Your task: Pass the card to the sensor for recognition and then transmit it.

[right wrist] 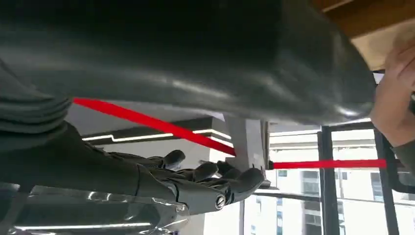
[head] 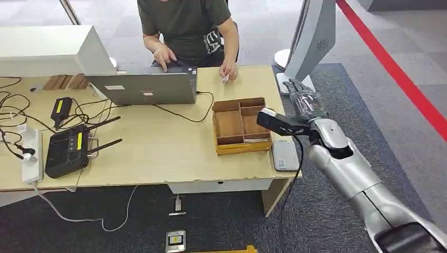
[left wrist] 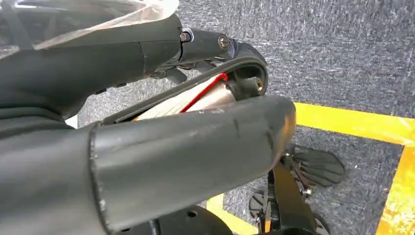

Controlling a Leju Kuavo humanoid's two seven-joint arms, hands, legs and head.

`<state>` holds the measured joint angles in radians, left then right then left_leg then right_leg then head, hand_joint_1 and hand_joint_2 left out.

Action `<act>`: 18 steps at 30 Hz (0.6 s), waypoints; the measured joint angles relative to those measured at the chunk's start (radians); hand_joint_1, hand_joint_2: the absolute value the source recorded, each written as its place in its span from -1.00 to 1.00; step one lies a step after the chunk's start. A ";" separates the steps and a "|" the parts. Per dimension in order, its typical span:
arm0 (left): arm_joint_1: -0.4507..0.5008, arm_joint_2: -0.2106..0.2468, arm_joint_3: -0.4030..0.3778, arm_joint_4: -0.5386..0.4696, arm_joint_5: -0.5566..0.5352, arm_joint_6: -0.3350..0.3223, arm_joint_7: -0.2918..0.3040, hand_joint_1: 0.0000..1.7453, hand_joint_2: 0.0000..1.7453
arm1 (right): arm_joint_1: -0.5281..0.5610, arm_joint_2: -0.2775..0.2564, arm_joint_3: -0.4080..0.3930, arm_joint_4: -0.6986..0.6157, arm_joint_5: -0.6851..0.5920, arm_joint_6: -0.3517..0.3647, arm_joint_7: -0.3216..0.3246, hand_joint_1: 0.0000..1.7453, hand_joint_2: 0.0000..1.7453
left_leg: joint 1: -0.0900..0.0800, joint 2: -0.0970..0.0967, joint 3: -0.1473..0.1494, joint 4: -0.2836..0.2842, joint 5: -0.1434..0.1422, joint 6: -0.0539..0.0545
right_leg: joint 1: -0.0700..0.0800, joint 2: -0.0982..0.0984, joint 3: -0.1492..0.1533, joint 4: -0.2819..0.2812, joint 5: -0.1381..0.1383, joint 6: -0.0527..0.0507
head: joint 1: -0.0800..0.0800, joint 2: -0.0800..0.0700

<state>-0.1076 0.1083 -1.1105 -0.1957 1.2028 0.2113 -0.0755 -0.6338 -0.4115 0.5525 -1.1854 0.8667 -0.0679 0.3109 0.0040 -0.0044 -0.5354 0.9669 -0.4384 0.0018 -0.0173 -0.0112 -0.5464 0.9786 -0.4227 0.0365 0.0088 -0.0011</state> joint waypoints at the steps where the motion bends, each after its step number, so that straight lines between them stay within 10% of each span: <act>1: 0.000 0.001 0.000 0.000 0.000 0.001 0.000 -1.00 -1.00 | 0.040 -0.014 -0.023 -0.052 0.004 0.002 0.003 -1.00 -1.00 | 0.000 0.000 -0.001 0.000 0.000 0.000 | 0.000 0.000 0.000 0.000 0.000 0.000 | 0.000 0.000; 10: -0.003 0.013 0.001 0.000 0.018 0.021 -0.008 -1.00 -1.00 | 0.221 -0.073 -0.097 -0.365 0.078 -0.045 0.078 -1.00 -1.00 | 0.001 0.001 0.000 -0.001 0.000 -0.001 | 0.001 0.000 0.000 0.001 0.000 0.000 | 0.000 0.000; 18: -0.007 0.013 0.003 0.000 0.039 0.041 0.007 -1.00 -1.00 | 0.275 -0.030 -0.057 -0.395 0.103 -0.168 0.082 -1.00 -1.00 | 0.001 0.001 -0.001 -0.001 0.001 -0.001 | 0.000 0.000 0.000 0.001 0.000 0.000 | 0.000 0.000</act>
<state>-0.1145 0.1217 -1.1070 -0.1957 1.2417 0.2525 -0.0687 -0.3591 -0.4411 0.4950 -1.5801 0.9700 -0.2356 0.3926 0.0047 -0.0033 -0.5359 0.9658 -0.4378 0.0012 -0.0169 -0.0109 -0.5464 0.9792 -0.4227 0.0363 0.0084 -0.0011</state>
